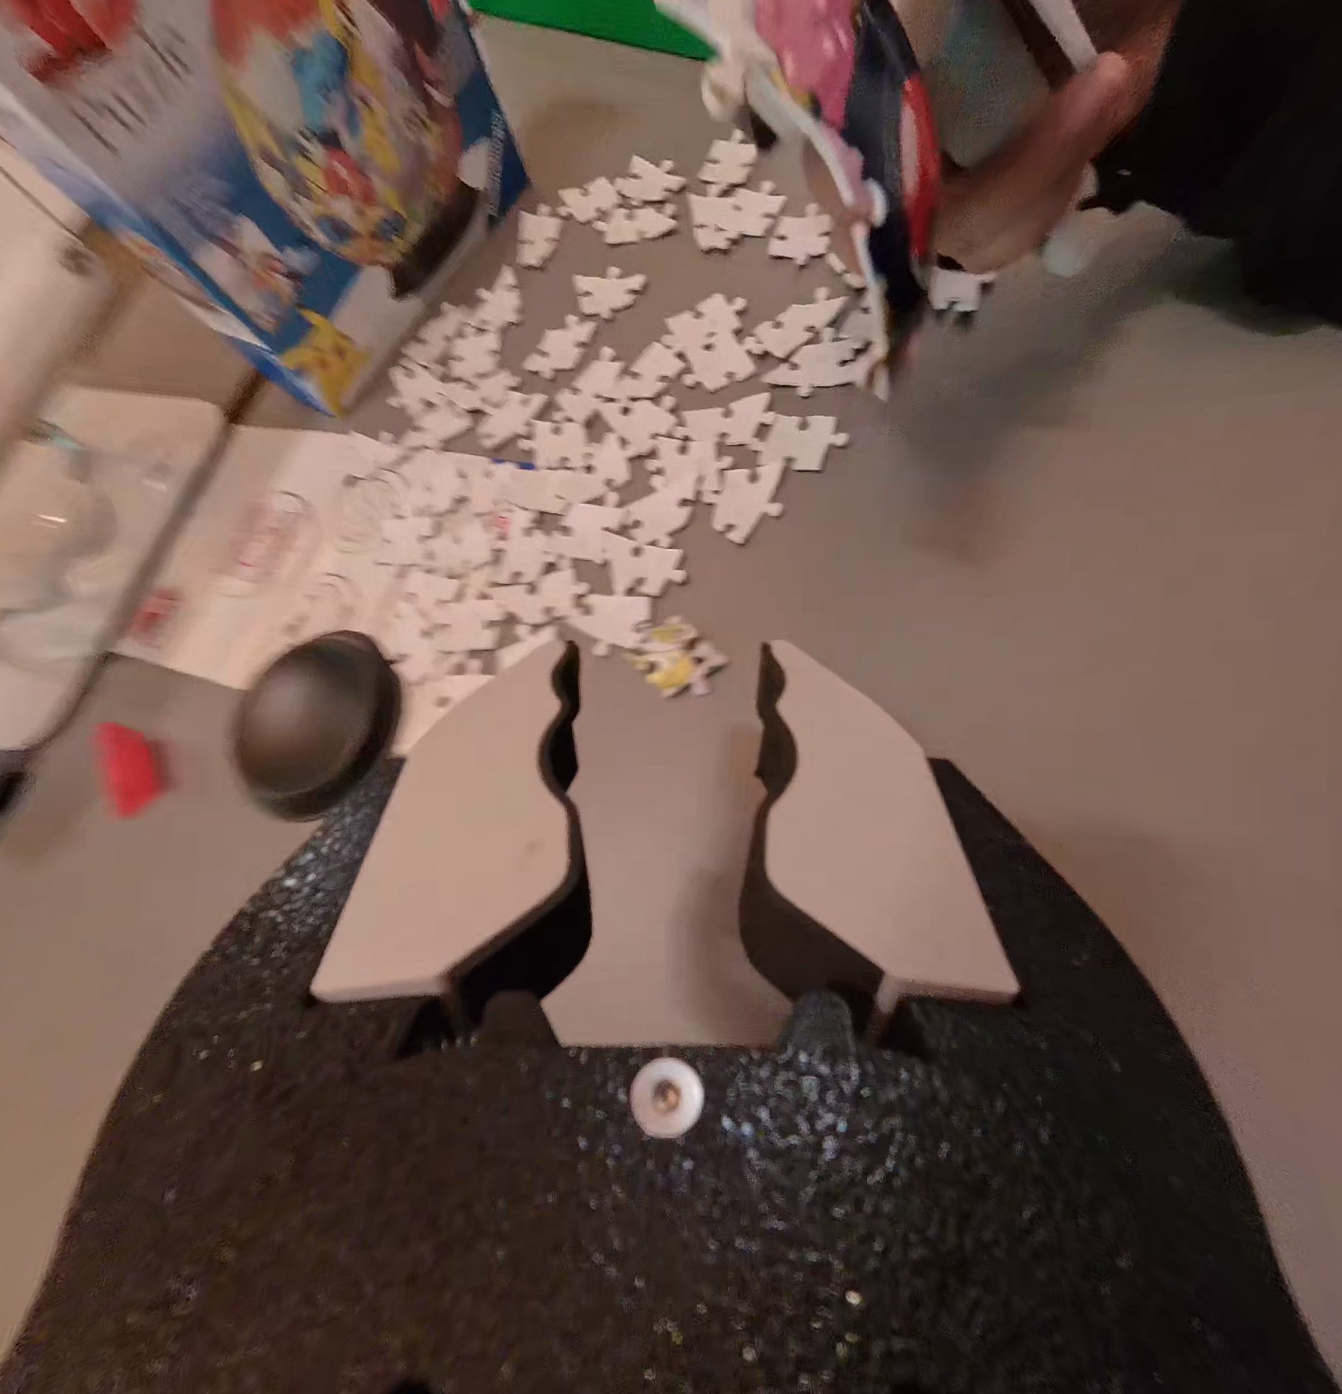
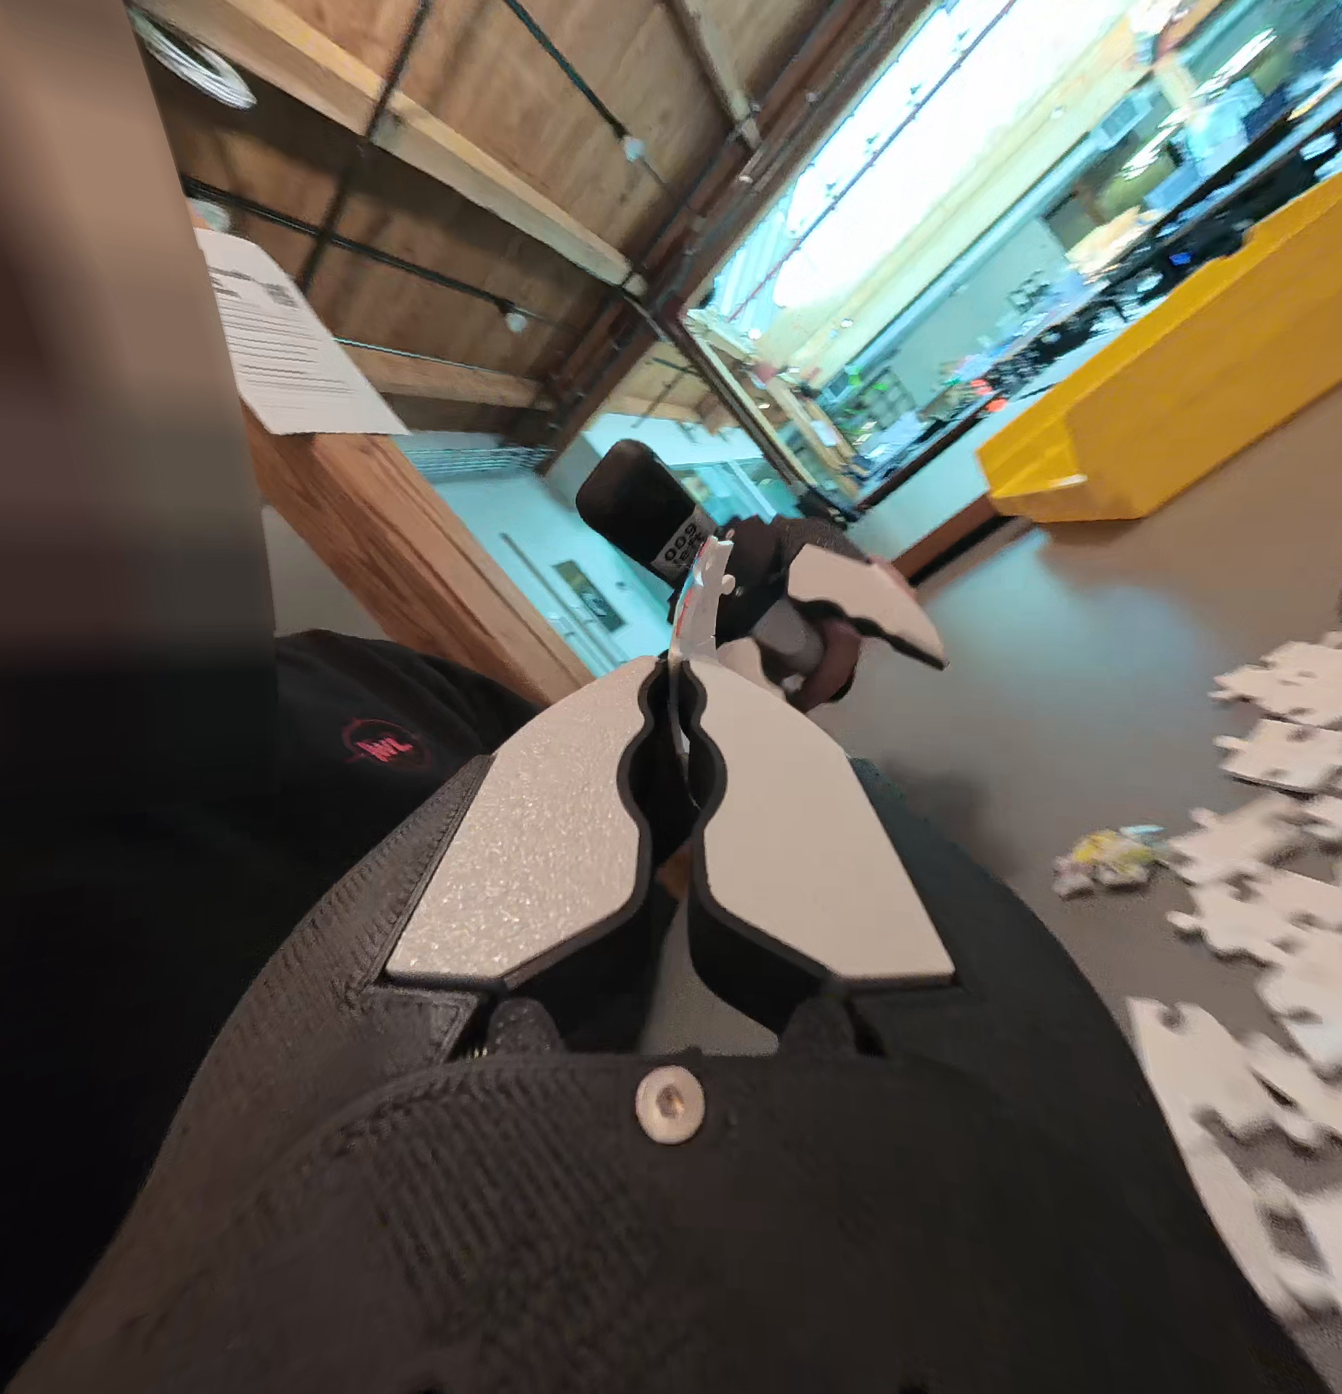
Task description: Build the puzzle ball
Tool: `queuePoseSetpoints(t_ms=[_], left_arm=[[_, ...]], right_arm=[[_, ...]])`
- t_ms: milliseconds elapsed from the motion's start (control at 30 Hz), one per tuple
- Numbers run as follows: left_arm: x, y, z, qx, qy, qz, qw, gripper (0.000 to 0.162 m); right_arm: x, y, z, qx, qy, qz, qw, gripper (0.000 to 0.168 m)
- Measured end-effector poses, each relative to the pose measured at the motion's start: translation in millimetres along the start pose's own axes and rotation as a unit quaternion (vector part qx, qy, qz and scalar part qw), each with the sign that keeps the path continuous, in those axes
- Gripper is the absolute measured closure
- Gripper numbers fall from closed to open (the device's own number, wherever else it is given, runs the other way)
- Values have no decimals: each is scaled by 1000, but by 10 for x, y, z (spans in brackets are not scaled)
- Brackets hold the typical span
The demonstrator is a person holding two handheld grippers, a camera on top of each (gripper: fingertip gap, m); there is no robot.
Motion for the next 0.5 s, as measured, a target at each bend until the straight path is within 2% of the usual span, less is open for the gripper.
queuePoseSetpoints(t_ms=[67,133,200,333,400,500], left_arm=[[-114,-58,-170,-13,14,15,1000,104],[-259,-14,-350,4,51,26,998,103],[-368,46,-508,16,88,78,993,101],[-357,-23,-684,3,97,210,973,103],[-353,-56,-723,36,107,241,964,105],[-362,-93,-751,93,129,244,957,103]], right_arm=[[55,25,143,-27,-16,12,999,166],[109,24,230,-34,-48,13,998,166],[113,7,248,-36,-58,8,998,166],[92,-6,203,-38,-46,12,998,166],[87,-12,189,-37,-46,10,998,166],[87,-11,180,-40,-45,12,998,166]])
Point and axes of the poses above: each gripper's, where its closed fingertips meet, z back along the fingers, x out of its top, y = z × x across the jaws, the point moved 7 cm from there along z, back along the fingers, and after that the axes turned 7 degrees about x, right-handed, at the moved point
